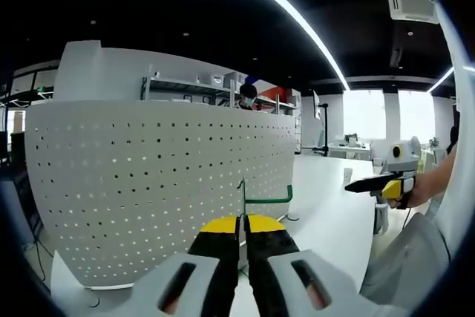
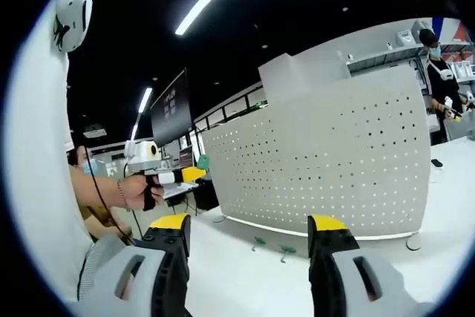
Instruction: Insert the hook assembly into the mounting plate slot until the hook locks in place.
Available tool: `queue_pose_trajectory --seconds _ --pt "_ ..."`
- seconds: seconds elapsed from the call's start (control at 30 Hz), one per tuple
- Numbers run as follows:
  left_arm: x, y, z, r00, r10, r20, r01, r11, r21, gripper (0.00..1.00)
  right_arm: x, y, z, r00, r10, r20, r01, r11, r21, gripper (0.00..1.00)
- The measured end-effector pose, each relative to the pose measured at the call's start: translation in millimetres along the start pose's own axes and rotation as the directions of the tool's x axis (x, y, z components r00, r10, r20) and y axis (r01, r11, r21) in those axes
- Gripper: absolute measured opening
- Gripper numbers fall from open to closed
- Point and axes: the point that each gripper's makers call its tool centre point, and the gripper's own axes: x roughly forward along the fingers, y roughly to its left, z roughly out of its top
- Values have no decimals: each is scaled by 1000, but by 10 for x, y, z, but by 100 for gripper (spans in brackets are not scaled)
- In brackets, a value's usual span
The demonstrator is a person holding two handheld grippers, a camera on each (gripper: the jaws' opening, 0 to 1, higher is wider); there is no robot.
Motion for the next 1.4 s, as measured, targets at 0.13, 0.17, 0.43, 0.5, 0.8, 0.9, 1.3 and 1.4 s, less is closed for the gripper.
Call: queue_pose_trajectory --seconds 0.13,0.17,0.43,0.5,0.8,0.9,1.3,1.4 --pt "14 -28 4 1000 -5 1 5 1000 -6 1 83 37 31 1000 14 14 -14 1000 12 59" --pt "20 -34 7 1000 -4 0 4 1000 -1 1 115 53 33 1000 19 12 -19 1000 10 58" --pt "73 -120 22 1000 -19 -6 19 1000 12 1 338 179 124 997 65 38 -66 998 15 57" --pt "81 -142 22 1000 -21 -8 21 1000 11 1 402 224 127 996 82 36 -83 996 14 57" --pt "97 -219 19 1000 -25 -15 25 1000 14 1 616 351 122 992 124 34 -125 992 20 57" --pt "101 -229 21 1000 -23 -13 24 1000 11 1 668 372 141 991 130 40 -131 991 21 56" --pt "144 -280 24 1000 -8 -17 8 1000 12 1 894 462 227 985 154 71 -158 986 51 55" --pt "161 -303 33 1000 -5 -15 5 1000 11 1 946 499 228 983 167 71 -171 984 51 54"
